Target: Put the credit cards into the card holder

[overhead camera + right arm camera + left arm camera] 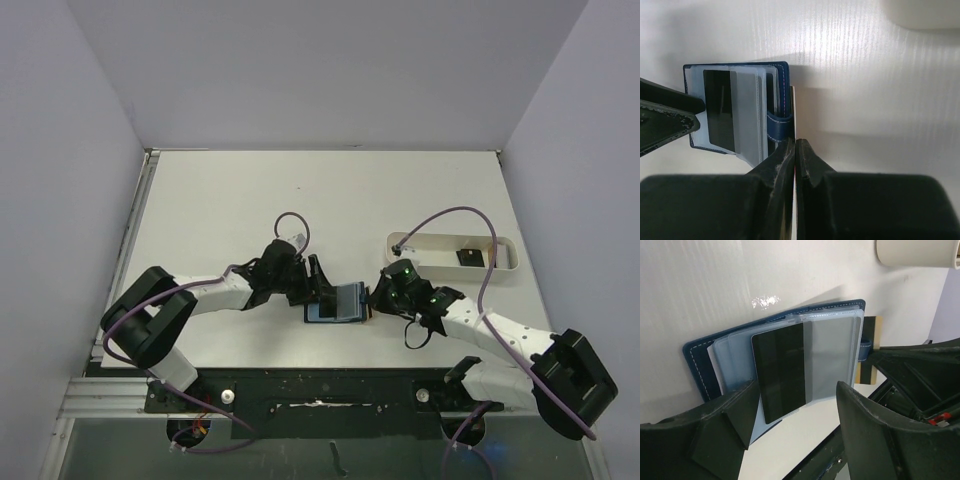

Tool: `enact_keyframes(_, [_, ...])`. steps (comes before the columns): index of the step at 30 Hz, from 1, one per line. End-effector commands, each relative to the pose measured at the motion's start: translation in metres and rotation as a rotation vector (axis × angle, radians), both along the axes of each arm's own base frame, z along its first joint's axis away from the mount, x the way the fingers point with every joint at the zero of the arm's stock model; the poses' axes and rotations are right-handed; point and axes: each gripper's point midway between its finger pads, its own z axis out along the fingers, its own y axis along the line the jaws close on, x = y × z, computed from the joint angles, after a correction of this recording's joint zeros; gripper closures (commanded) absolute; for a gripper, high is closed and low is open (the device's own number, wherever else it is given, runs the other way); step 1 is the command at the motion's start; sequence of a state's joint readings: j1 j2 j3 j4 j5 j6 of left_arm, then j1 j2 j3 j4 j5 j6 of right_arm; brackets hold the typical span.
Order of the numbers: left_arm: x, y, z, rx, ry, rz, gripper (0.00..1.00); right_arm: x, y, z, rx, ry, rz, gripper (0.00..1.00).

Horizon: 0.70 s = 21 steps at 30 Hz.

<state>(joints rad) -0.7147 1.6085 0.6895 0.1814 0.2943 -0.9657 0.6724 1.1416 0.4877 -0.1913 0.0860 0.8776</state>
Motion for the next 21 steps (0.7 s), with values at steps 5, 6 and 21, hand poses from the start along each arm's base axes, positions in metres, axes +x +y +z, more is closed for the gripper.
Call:
enact_keyframes(5, [0.005,0.000,0.009,0.025,-0.020,0.022,0.37,0.015,-0.014,0.050,-0.055,-0.125,-0.039,1.00])
enact_keyframes(6, [0.005,0.000,0.008,0.027,-0.019,0.022,0.37,0.014,-0.012,0.053,-0.043,-0.129,-0.033,1.00])
enact_keyframes(21, [0.005,0.003,-0.004,0.056,-0.007,0.031,0.37,0.017,-0.008,0.074,-0.011,-0.163,-0.036,1.00])
